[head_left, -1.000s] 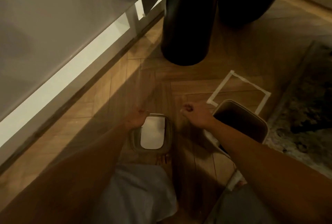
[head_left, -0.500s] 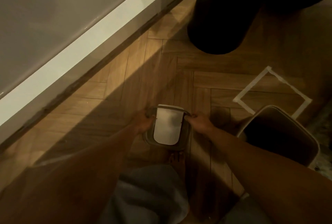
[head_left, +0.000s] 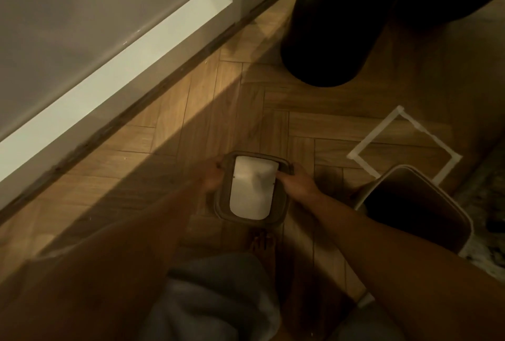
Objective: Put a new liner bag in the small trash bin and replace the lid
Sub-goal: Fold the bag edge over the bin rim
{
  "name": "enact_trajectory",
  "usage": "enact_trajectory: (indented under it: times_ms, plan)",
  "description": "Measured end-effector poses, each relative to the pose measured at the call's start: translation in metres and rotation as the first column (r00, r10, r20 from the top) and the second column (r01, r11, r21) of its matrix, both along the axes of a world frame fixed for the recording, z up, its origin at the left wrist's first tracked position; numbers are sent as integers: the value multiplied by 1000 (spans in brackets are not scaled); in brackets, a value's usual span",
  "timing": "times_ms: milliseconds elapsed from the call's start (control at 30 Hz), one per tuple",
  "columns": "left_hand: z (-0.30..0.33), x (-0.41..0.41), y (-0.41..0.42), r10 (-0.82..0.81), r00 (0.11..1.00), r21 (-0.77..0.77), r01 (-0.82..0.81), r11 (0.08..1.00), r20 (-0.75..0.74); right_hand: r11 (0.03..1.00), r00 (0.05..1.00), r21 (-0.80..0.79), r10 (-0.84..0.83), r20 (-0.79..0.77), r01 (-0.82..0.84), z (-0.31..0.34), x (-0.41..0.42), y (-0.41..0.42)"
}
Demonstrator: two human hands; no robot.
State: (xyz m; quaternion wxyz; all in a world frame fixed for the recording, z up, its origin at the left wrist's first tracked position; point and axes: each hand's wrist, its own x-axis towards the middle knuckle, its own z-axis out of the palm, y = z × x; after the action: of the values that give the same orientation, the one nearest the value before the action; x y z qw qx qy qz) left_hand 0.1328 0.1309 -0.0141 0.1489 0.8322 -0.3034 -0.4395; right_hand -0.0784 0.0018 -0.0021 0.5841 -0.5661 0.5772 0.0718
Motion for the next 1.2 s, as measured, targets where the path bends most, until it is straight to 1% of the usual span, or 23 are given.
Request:
enact_trajectory:
  times_ms: [100,167,233,300,367,433,533,600,633,700,733,800,900,967,1000,1100,1200]
  plan:
    - [30,2,-14,61,998,-174,-63,983,-13,991,999,-127,-31,34,35,27,-1,-10]
    - [53,0,-24,75,997,-251,-68,966,16,984,996,-169,-50,78,63,47,-4,-20]
    - [75,-3,-32,94,995,-322,-80,943,30,973,995,-220,-53,82,69,70,-10,-31]
    - [101,-10,-40,137,989,-368,-108,923,54,959,987,-258,-84,134,117,96,-22,-41]
    - [126,-21,-50,155,987,-432,-120,894,48,938,978,-306,-111,179,162,122,-35,-47]
    - [150,-34,-59,173,985,-475,-139,869,28,909,976,-378,-109,190,176,147,-50,-51]
    - [182,-57,-71,180,984,-501,-162,850,-12,873,975,-458,-80,207,168,181,-80,-52]
    - [200,-75,-76,157,987,-527,-154,836,-39,860,981,-497,-23,192,118,199,-102,-46]
    - [207,-85,-78,144,988,-551,-148,821,-52,842,987,-538,36,153,53,205,-112,-43]
    - [218,-109,-82,95,993,-595,-116,795,-68,766,987,-630,162,2,-124,215,-130,-34]
    - [223,-122,-84,62,996,-609,-91,788,-69,728,979,-661,199,-53,-184,220,-137,-28]
    - [229,-146,-89,22,997,-628,-63,776,-72,705,971,-676,232,-63,-212,231,-148,-12]
    - [239,-195,-102,-33,998,-638,-7,770,-52,748,974,-650,221,48,-137,244,-180,16]
    - [243,-222,-111,-72,997,-626,39,779,-28,768,970,-628,228,83,-127,248,-197,26]
    - [245,-231,-115,-74,997,-619,36,785,-36,782,966,-609,239,96,-133,250,-202,29]
    - [245,-235,-124,-23,996,-608,-37,793,-89,830,937,-533,299,181,-162,258,-197,29]
    - [241,-254,-135,-46,994,-588,-20,809,-98,810,943,-575,270,196,-112,258,-212,26]
